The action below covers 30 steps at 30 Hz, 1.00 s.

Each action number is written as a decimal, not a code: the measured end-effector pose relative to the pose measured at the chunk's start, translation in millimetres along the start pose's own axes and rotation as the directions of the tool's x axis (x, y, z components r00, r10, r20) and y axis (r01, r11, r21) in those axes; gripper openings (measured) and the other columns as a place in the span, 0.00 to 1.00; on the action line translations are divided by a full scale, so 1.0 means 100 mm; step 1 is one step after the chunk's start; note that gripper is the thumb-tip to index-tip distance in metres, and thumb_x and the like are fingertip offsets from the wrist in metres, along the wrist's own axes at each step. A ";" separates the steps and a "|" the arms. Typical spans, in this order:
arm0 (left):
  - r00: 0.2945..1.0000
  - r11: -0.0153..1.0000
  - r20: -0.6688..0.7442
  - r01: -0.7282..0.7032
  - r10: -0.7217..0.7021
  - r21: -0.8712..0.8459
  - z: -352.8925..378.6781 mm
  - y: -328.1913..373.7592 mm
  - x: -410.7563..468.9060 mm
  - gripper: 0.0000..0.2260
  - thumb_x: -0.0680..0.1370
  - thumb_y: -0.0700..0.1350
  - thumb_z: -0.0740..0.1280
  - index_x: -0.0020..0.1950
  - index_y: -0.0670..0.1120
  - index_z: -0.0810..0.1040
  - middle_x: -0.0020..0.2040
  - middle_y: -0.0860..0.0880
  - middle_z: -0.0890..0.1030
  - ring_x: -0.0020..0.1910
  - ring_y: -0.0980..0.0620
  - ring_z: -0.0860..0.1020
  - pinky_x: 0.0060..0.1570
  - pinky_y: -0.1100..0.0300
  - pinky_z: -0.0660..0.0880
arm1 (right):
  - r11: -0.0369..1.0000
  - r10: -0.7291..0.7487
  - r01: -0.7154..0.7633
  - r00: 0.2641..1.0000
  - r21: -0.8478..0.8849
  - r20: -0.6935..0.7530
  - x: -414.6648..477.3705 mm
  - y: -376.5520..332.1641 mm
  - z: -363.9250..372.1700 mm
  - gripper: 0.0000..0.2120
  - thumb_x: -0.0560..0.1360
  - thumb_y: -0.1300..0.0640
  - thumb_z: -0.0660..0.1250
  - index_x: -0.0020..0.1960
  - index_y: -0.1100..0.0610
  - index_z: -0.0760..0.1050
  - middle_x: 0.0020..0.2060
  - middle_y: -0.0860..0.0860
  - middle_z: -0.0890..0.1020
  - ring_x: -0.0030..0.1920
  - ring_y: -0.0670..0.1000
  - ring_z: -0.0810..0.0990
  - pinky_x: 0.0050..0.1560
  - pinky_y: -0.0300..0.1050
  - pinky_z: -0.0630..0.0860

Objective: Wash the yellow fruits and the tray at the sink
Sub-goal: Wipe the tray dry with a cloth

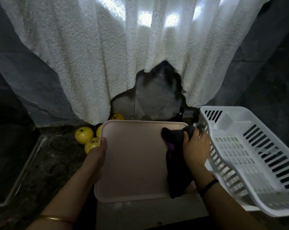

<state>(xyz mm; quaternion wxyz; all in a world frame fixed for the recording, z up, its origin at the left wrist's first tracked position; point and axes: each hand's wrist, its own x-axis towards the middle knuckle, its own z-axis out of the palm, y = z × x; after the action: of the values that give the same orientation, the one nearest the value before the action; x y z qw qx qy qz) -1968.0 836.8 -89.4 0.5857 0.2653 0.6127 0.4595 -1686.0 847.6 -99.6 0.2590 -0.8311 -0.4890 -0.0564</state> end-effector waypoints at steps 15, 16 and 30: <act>0.997 0.998 -0.046 -0.058 0.059 0.034 -0.04 0.09 -0.06 0.23 0.82 0.55 0.57 0.72 0.43 0.68 0.65 0.39 0.75 0.61 0.40 0.75 0.60 0.49 0.71 | 0.984 -0.175 0.175 0.984 -0.009 0.032 -0.53 -0.51 0.13 0.29 0.74 0.46 0.51 0.60 0.66 0.77 0.65 0.63 0.74 0.67 0.65 0.70 0.63 0.69 0.65; 0.997 0.998 -0.044 -0.061 0.063 0.029 -0.03 0.10 -0.07 0.23 0.82 0.55 0.57 0.73 0.44 0.67 0.65 0.39 0.74 0.62 0.40 0.74 0.59 0.49 0.71 | 0.982 -0.189 0.190 0.981 -0.010 0.029 -0.59 -0.56 0.13 0.28 0.74 0.46 0.52 0.59 0.64 0.78 0.66 0.62 0.74 0.68 0.65 0.70 0.63 0.70 0.64; 0.995 0.996 -0.098 0.023 -0.015 0.089 0.12 0.11 -0.17 0.26 0.82 0.56 0.52 0.72 0.39 0.67 0.66 0.37 0.72 0.63 0.36 0.73 0.50 0.54 0.69 | 0.885 -0.466 0.464 0.880 0.046 0.088 -1.03 -1.14 0.17 0.28 0.72 0.39 0.54 0.63 0.54 0.76 0.68 0.60 0.72 0.68 0.66 0.70 0.65 0.62 0.55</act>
<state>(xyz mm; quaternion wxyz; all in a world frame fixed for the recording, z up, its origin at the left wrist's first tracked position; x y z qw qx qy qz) -1955.5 830.1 -70.0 0.5468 0.2630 0.6633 0.4381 -1837.2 819.5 -107.3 0.2239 -0.6881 -0.6866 -0.0708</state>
